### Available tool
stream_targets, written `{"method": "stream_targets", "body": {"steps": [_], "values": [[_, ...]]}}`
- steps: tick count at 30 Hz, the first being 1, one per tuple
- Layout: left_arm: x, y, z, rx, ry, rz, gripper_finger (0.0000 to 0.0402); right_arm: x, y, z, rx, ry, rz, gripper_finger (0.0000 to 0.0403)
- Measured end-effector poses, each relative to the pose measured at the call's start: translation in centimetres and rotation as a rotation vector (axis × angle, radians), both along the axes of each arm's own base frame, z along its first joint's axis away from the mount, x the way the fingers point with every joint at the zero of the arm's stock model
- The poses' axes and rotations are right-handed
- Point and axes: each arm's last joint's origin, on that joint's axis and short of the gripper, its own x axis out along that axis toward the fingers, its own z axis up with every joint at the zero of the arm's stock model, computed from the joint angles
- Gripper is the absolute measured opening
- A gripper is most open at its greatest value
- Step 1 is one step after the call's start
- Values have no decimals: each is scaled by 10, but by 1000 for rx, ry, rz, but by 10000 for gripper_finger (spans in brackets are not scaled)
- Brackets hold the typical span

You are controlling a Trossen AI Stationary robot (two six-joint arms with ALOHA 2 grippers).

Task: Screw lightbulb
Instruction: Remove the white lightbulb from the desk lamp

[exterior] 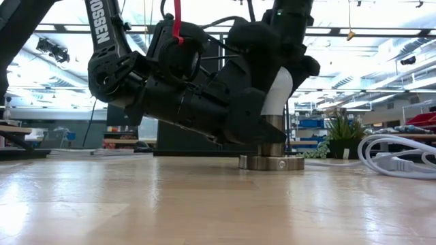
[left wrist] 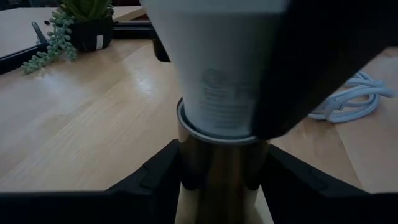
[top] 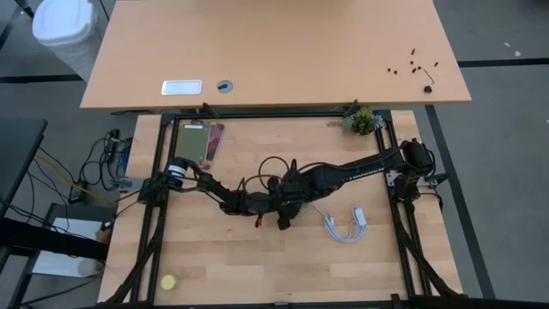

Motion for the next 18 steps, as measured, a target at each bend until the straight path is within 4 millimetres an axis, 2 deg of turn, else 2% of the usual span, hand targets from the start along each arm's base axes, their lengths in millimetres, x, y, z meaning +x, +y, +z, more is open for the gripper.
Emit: {"method": "stream_targets", "body": {"steps": [6, 10, 14, 18], "values": [[0, 0, 0, 7, 3, 0, 189, 0, -1, 0, -65, 81, 379, 260], [0, 0, 0, 11, 5, -1, 189, 0, -1, 0, -119, 134, 711, 257], [0, 0, 0, 5, 2, 4, 189, 0, -3, 0, -211, 208, 1079, 277], [0, 0, 0, -2, 2, 7, 189, -1, -9, -2, -294, 301, 1428, 278]]}}
